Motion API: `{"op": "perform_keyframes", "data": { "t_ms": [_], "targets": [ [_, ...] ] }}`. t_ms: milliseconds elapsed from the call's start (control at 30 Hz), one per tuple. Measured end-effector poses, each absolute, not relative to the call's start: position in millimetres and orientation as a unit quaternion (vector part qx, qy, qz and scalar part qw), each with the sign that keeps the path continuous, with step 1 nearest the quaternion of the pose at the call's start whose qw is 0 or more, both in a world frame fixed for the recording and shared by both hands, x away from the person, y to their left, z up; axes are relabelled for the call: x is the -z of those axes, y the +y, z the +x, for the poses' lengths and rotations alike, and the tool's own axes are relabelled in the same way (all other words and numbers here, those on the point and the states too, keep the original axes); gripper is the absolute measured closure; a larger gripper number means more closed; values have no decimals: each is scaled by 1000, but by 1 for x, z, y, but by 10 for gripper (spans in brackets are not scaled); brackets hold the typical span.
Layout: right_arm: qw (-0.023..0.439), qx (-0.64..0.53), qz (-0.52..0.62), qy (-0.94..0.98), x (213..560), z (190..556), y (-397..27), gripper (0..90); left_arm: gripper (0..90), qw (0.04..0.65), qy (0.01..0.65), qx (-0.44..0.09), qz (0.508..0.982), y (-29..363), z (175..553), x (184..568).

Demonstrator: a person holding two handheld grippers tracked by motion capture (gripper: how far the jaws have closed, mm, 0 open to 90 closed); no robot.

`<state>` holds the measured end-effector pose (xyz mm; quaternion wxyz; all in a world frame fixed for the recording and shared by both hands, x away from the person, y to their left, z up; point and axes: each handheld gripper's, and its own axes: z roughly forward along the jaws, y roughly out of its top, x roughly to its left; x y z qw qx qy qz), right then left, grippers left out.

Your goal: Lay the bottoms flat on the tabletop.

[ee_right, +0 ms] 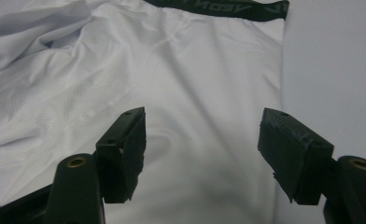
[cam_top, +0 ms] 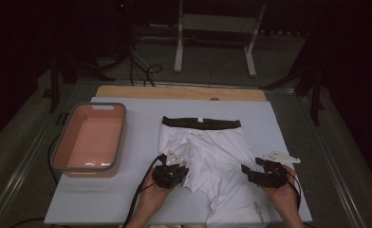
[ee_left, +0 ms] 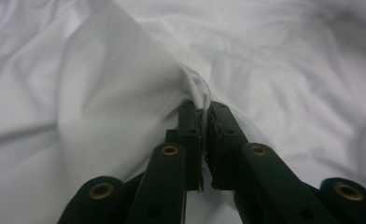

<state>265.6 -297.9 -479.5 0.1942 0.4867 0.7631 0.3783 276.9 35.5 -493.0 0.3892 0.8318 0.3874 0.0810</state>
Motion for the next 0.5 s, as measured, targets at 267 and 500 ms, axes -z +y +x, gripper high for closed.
{"op": "perform_keyframes", "data": {
  "t_ms": [267, 500],
  "targets": [
    [191, -381, 482, 766, 479, 264, -294, 329, 851, 404, 376, -64, 831, 4, 288, 494],
    [190, -383, 476, 768, 478, 262, -289, 329, 609, 427, 357, -58, 829, 7, 285, 488]
  ]
}}
